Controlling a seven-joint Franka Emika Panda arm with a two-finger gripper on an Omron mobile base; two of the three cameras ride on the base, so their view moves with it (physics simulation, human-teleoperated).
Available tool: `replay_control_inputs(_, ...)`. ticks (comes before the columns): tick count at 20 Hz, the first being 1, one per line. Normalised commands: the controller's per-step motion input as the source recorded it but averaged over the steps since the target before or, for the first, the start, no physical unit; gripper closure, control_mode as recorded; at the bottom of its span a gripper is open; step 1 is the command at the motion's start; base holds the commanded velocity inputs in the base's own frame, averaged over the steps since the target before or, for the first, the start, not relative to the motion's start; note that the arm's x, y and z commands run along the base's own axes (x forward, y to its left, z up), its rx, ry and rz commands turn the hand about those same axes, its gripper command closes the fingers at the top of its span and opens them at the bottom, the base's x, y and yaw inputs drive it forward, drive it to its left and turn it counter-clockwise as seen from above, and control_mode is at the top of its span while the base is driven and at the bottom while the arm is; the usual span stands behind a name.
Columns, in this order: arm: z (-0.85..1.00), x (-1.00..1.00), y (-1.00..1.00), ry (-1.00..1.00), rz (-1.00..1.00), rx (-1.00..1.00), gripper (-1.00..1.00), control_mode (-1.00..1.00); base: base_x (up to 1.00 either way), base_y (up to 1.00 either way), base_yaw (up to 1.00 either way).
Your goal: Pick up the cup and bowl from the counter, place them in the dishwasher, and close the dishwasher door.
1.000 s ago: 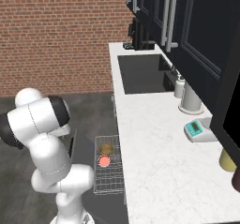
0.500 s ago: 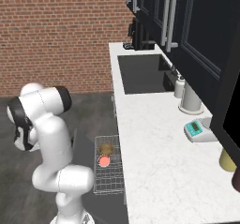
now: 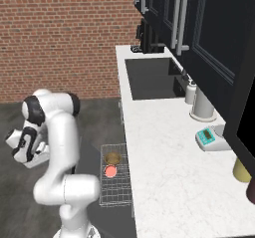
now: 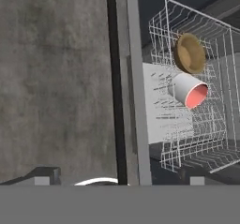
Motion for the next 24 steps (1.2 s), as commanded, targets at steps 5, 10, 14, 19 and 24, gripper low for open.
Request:
replay_control_inputs(5, -0.23, 0.22, 0.02, 0.13, -0.02, -0.12, -1.00, -1.00, 0.00, 0.00, 0.00)
replay_control_inputs(10, -0.40, 0.36, -0.04, 0.13, 0.00, -0.14, -1.00, -1.00, 0.00, 0.00, 0.00)
replay_control_inputs(14, -0.59, 0.49, -0.27, 0.08, 0.00, -0.08, -1.00, -1.00, 0.00, 0.00, 0.00)
replay_control_inputs(19, -0.74, 0.44, -0.11, 0.02, 0.00, -0.13, -1.00, -1.00, 0.00, 0.00, 0.00)
replay_control_inputs(24, -0.82, 0.34, 0.03, 0.01, 0.00, -0.22, -1.00, -1.00, 0.00, 0.00, 0.00)
